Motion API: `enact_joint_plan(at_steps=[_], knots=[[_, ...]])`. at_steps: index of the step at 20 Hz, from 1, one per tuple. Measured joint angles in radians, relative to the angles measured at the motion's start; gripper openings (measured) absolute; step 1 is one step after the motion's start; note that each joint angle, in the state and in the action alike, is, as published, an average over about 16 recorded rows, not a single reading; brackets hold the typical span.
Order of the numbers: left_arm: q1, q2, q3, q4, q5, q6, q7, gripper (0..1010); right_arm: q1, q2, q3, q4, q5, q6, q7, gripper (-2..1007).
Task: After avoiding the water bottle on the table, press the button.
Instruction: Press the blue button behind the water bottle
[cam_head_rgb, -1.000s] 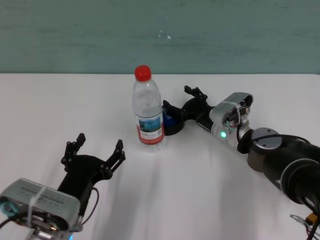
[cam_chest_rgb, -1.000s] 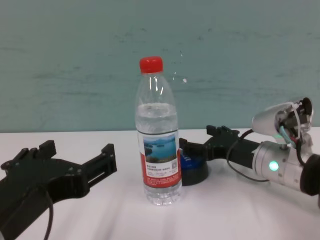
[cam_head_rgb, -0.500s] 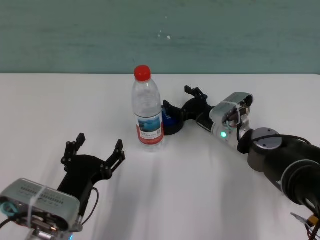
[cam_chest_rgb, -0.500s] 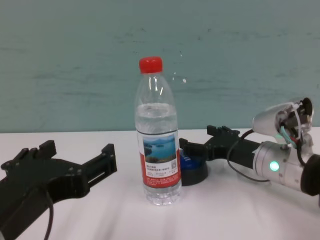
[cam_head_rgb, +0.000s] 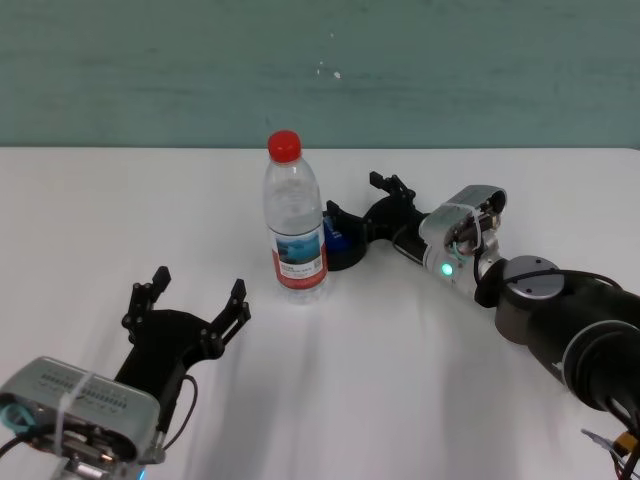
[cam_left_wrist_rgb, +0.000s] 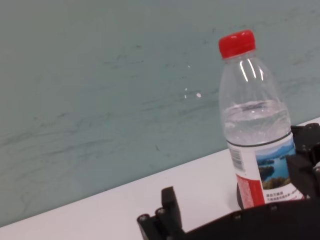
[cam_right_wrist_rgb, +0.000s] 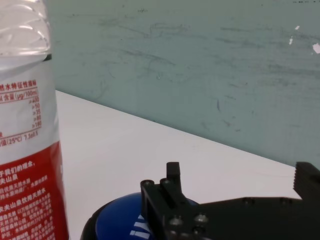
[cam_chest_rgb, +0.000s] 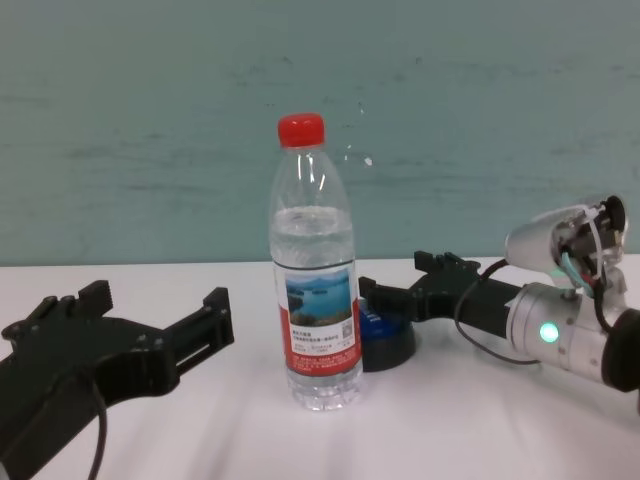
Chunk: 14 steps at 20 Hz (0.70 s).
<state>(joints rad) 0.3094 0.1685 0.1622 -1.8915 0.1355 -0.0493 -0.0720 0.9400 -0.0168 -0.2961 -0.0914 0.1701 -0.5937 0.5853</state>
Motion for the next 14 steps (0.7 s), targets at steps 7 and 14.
enact_joint_plan(at_steps=[7,14], knots=[[0.0,0.0,0.0,0.0,0.0,0.0,0.0,1000,-0.002,0.001,0.0,-0.003,0.0,0.001,0.0,1004],[0.0,0.0,0.0,0.0,0.0,0.0,0.0,1000,-0.002,0.001,0.0,-0.004,0.0,0.002,0.0,1004]])
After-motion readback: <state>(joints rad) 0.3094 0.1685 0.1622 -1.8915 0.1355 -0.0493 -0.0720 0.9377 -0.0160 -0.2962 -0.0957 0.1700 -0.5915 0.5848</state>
